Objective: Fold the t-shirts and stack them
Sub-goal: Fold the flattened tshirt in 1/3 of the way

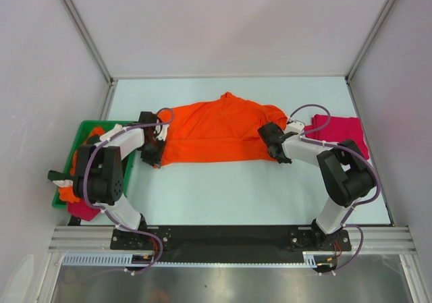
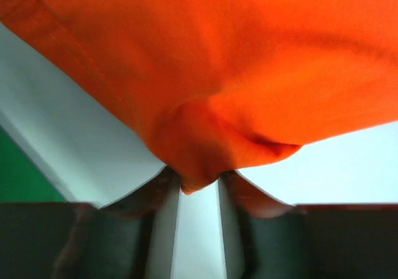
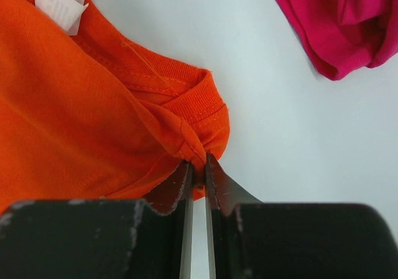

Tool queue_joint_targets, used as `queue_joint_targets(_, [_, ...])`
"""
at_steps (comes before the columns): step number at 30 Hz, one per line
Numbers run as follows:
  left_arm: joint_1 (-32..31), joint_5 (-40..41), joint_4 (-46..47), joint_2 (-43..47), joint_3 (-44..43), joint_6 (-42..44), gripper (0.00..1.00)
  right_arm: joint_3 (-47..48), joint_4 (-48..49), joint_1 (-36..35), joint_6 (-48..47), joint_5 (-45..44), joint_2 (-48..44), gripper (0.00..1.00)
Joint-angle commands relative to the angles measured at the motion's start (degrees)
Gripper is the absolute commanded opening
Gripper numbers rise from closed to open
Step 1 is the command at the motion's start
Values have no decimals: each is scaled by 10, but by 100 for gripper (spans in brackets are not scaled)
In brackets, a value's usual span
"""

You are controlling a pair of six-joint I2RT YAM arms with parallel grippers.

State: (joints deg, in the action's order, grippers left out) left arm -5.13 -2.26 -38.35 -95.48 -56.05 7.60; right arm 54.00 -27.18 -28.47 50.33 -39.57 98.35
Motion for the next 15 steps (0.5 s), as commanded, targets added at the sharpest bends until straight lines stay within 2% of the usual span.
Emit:
queue_joint_targets(1, [0, 13, 14, -7, -5, -4, 20, 0, -4, 5, -3, -13, -10, 4])
queue_joint_targets(2, [2, 14, 13, -8, -5, -3, 11, 0, -5, 5, -2, -13, -11, 4])
queue_joint_targets(4, [3, 17, 11, -12, -5, -2, 0, -2, -5, 4, -1, -15, -14, 3])
queue_joint_targets(11, [11, 52, 5, 2, -7, 29, 0, -2, -32, 17, 14, -29, -16, 0])
queue_joint_targets(15, [46, 59, -8, 2, -26, 46, 0, -3, -49, 33, 21, -37, -19, 0])
